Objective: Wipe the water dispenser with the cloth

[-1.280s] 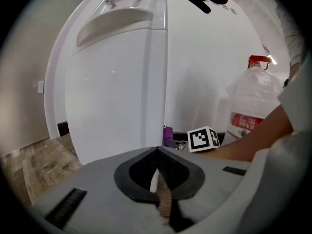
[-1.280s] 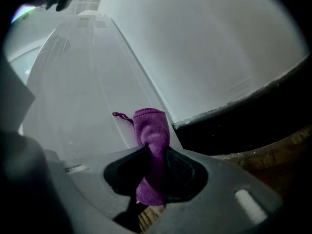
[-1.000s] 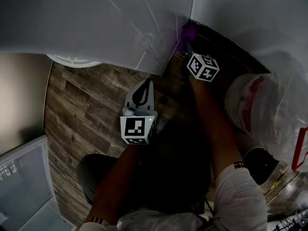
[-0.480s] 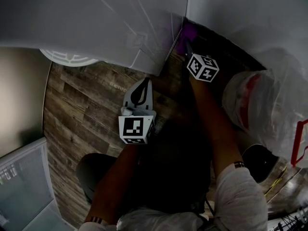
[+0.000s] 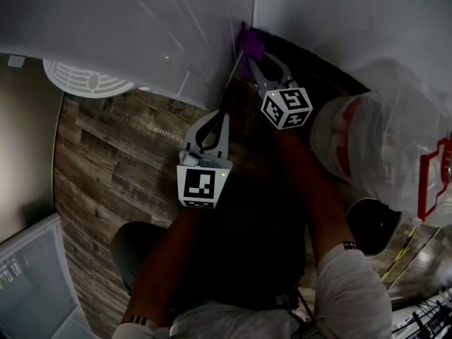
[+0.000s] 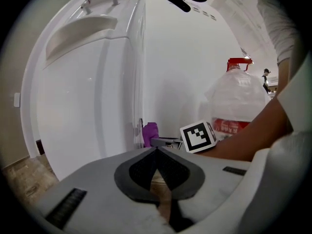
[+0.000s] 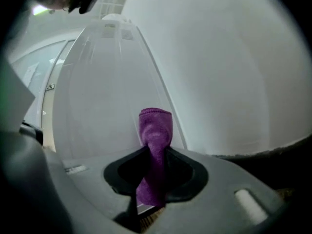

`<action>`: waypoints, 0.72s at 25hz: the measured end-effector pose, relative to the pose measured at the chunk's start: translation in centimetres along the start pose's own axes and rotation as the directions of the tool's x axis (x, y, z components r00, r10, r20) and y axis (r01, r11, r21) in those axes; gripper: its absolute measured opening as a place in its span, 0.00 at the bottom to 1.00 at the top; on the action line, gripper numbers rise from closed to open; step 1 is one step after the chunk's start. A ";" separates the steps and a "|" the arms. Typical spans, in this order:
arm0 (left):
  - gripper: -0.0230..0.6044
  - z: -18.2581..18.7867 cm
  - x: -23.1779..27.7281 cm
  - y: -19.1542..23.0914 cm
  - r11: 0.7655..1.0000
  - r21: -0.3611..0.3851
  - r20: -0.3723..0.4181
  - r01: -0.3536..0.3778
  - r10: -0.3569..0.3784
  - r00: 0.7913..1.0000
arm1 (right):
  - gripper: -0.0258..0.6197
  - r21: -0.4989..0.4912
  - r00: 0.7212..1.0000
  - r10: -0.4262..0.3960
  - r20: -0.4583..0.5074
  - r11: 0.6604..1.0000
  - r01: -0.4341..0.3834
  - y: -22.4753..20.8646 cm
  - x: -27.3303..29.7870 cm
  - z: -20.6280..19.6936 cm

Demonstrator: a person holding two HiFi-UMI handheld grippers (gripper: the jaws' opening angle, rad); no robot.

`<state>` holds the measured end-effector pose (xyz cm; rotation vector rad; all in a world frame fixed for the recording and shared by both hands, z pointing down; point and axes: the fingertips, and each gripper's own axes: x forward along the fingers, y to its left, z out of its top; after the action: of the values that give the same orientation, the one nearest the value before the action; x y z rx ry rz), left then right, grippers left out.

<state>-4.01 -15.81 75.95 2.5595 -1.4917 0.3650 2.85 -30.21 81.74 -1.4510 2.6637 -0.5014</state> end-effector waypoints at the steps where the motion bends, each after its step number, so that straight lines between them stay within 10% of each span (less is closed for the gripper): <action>1: 0.03 0.4 0.3 -0.2 1.000 0.004 0.008 0.011 -0.011 1.000 | 0.17 -0.016 1.000 0.007 0.008 1.000 -0.007 0.3 -0.3 0.6; 18: 0.03 10.5 1.8 -3.5 0.963 0.130 0.064 0.236 -0.245 0.967 | 0.17 -0.221 0.991 0.070 0.117 0.974 -0.042 7.2 -6.9 13.6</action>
<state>1.24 -18.29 66.36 2.8419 -1.1943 0.3335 3.76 -24.29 65.98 -1.4005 2.7198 -0.1117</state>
